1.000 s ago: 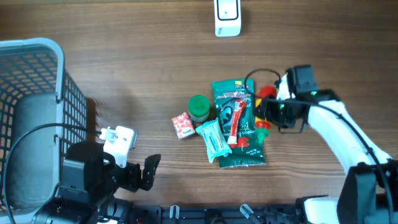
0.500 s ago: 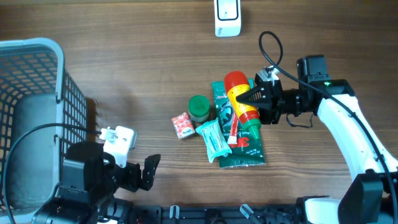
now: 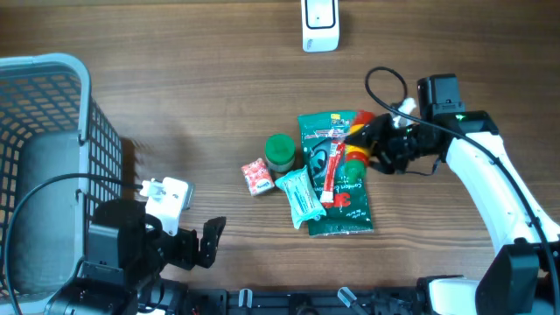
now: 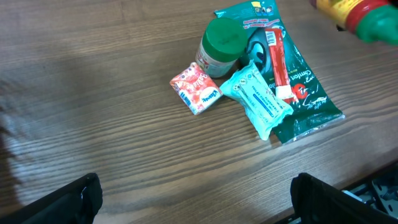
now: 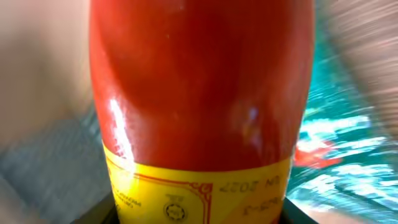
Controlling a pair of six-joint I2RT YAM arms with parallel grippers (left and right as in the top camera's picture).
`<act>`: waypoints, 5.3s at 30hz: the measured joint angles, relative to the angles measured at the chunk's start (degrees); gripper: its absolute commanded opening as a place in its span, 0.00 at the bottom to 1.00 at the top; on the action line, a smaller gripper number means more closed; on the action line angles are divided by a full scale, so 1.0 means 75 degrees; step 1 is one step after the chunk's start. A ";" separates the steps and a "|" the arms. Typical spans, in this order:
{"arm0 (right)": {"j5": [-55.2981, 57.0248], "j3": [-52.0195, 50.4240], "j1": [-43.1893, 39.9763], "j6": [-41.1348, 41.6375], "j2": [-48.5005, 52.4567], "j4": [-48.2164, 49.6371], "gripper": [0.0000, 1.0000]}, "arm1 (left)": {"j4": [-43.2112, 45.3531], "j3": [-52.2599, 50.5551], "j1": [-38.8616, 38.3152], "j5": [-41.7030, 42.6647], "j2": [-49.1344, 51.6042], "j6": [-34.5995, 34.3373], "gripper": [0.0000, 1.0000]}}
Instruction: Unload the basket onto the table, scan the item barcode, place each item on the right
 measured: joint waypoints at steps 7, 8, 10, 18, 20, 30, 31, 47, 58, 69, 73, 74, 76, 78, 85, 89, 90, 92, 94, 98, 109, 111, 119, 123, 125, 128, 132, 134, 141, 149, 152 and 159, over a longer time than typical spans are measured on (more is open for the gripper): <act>0.4809 -0.1329 -0.0003 0.2445 0.0134 0.0810 0.31 | -0.0003 0.0000 0.0000 0.0000 0.0000 0.0000 1.00; 0.5030 -0.1361 -0.0003 0.2515 0.0274 0.0839 0.38 | -0.0003 0.0000 0.0000 0.0000 0.0000 0.0000 1.00; 0.5246 -0.1361 -0.0003 0.2518 0.0618 0.1093 0.44 | -0.0003 0.0000 0.0000 0.0000 0.0000 0.0000 1.00; 0.4654 -0.1201 -0.0003 0.1148 0.1189 0.1361 0.99 | 0.0000 0.0000 0.0000 0.0000 0.0000 0.0000 1.00; 0.4526 -0.0682 -0.0003 0.0731 0.1189 0.0495 1.00 | -0.0003 0.0000 0.0000 0.0000 0.0000 0.0000 1.00; 0.4960 0.0810 -0.0449 -0.1708 0.1673 -0.0883 0.98 | -0.0003 0.0000 0.0000 0.0000 0.0000 0.0000 1.00; 0.4978 0.0810 -0.0449 -0.1725 0.1839 -0.0874 0.97 | -0.0003 0.0000 0.0000 0.0000 0.0000 0.0000 1.00; 0.3614 0.1029 -0.0539 -0.1314 0.2978 -0.1265 0.39 | 0.0000 0.0000 0.0000 0.0000 0.0000 0.0000 1.00; -0.3348 0.1757 -0.0554 -0.1661 0.3002 -0.2725 0.35 | -0.0003 0.0000 0.0000 0.0000 0.0000 0.0000 1.00; -0.3847 0.1766 -0.0554 0.2535 0.3002 -0.3520 0.28 | -0.0003 0.0000 0.0000 0.0000 0.0000 0.0000 1.00; -0.4115 0.1766 -0.0554 0.4500 0.3002 -0.3515 0.28 | -0.0003 0.0000 0.0000 0.0000 0.0000 0.0000 1.00; -0.4130 0.1766 -0.0554 0.4998 0.3002 -0.3518 0.27 | -0.0003 0.0000 0.0000 0.0000 0.0000 0.0000 1.00; -0.4051 0.1766 -0.0554 0.6318 0.3002 -0.3515 0.24 | -0.0006 0.0000 0.0000 0.0000 0.0000 0.0000 1.00; -0.4013 0.1766 -0.0554 0.7385 0.3002 -0.3480 0.20 | -0.0003 0.0000 0.0000 0.0000 0.0000 0.0000 1.00; -0.3920 0.1766 -0.0554 0.7886 0.3002 -0.3389 0.18 | -0.0003 0.0000 0.0000 0.0000 0.0000 0.0000 1.00; -0.4179 0.1775 -0.0554 0.5517 0.3008 -0.0306 0.17 | -0.0009 0.0000 0.0000 0.0003 0.0000 0.0000 1.00; -0.4284 0.1760 -0.0554 0.4940 0.3019 0.0580 0.17 | 0.0009 0.0000 0.0000 -0.0003 0.0000 0.0000 1.00; -0.4433 0.1804 -0.0554 0.3885 0.3031 0.1795 0.17 | 0.0015 0.0000 0.0000 0.0000 0.0006 0.0000 1.00; -0.4214 0.1810 -0.0554 0.2993 0.3031 0.1993 0.16 | 0.0009 0.0000 0.0006 0.0000 0.0003 0.0000 1.00; -0.2192 0.1801 -0.0536 0.2906 0.3031 0.2591 0.16 | 0.0006 0.0000 0.0006 0.0000 0.0003 0.0000 1.00; 0.2582 0.1967 0.0764 0.3491 0.3416 0.7647 0.27 | 0.0006 0.0000 0.0006 0.0000 0.0003 0.0000 1.00; 0.2827 0.2888 0.0749 0.3573 0.4345 0.7737 0.27 | -0.0006 0.0000 0.0006 0.0000 0.0003 0.0000 1.00; 0.2975 0.6918 0.0749 0.3952 0.7230 0.6811 0.27 | -0.0003 0.0000 0.0006 0.0000 0.0003 0.0000 1.00; 0.3028 0.6962 0.0749 0.3984 0.7251 0.6717 0.22 | -0.0003 0.0000 0.0006 0.0000 0.0003 0.0000 1.00; 0.3025 0.6988 0.0749 0.3966 0.7251 0.6714 0.23 | -0.0003 0.0000 0.0006 0.0000 0.0003 0.0000 1.00; 0.2871 0.7152 0.0653 0.3532 0.7245 0.6333 0.23 | -0.0006 0.0000 0.0006 0.0000 0.0003 0.0000 1.00; 0.2716 0.7257 -0.0475 0.2183 0.6161 0.3101 0.23 | -0.0006 0.0000 0.0006 0.0000 -0.0006 0.0000 1.00; 0.2990 0.7283 -0.1556 0.1591 0.5080 0.1221 0.23 | 0.0003 0.0000 0.0006 0.0000 0.0000 0.0000 1.00; 0.4975 0.6508 -0.5759 0.0140 0.4538 -0.0003 0.32 | -0.0003 0.0000 0.0006 0.0000 0.0000 0.0000 1.00; 0.5823 0.3599 -0.8043 -0.0554 0.4829 0.2244 0.67 | -0.0003 0.0000 0.0006 0.0000 0.0000 0.0000 1.00; 0.5330 0.3570 -0.8052 -0.0749 0.4832 0.2378 0.99 | -0.0003 0.0000 0.0006 0.0000 0.0000 0.0000 1.00; 0.3847 0.3975 -0.7973 -0.0804 0.2993 0.1629 0.99 | -0.0003 0.0000 0.0006 0.0000 0.0000 0.0000 1.00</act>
